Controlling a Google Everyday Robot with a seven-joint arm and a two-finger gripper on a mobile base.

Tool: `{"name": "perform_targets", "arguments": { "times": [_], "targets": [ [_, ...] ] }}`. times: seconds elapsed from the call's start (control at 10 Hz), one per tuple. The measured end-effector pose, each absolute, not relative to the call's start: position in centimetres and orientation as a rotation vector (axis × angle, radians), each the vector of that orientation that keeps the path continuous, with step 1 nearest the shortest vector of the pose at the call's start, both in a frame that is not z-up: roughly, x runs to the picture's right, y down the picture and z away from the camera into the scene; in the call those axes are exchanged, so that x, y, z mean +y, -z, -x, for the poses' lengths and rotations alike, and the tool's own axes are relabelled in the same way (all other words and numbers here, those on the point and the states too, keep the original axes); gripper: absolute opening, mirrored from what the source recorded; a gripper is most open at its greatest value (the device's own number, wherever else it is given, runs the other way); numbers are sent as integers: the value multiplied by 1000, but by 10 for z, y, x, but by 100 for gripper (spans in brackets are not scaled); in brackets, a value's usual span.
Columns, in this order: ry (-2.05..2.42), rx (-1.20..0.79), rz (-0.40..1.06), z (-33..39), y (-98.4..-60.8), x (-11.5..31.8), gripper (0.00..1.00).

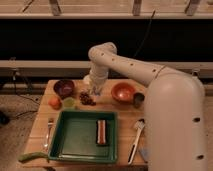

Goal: Wipe purple bowl with towel

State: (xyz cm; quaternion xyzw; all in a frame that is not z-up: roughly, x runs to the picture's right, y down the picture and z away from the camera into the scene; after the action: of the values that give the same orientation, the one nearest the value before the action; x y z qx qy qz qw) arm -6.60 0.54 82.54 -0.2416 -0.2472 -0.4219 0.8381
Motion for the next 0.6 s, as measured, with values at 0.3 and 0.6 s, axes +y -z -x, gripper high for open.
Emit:
{"name": "perform_targets", "arguments": {
  "times": [0.3, 0.6],
  "targets": [
    [966, -608, 474, 125, -823, -13, 0],
    [1028, -676, 456, 168, -825, -25, 0]
  ]
}}
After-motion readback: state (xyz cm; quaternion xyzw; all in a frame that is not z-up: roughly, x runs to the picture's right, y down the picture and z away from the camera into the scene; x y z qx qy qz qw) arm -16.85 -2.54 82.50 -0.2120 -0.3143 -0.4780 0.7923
